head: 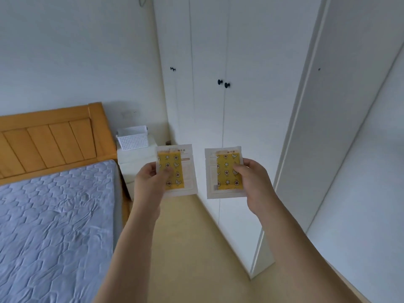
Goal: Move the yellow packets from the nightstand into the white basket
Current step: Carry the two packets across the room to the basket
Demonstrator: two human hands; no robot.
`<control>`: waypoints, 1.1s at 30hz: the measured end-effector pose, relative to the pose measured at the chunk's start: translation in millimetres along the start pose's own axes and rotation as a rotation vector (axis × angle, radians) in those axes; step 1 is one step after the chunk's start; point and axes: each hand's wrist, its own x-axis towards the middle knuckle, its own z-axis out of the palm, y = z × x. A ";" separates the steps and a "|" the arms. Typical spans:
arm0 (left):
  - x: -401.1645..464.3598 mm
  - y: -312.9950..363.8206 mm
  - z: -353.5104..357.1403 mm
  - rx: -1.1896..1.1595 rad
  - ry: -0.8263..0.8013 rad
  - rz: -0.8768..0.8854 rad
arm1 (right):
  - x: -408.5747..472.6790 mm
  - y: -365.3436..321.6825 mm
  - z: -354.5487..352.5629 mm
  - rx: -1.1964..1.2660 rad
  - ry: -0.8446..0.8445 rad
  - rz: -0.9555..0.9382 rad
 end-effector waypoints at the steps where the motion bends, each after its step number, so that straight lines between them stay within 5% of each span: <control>1: 22.8 -2.4 4.1 -0.005 0.013 0.003 | 24.1 1.6 10.8 0.013 -0.016 -0.004; 14: 292.7 16.9 46.3 0.010 0.171 0.020 | 292.7 -21.7 148.9 0.002 -0.157 0.025; 33: 728.9 6.9 -93.7 0.016 0.330 -0.001 | 606.2 7.0 514.2 -0.012 -0.289 0.090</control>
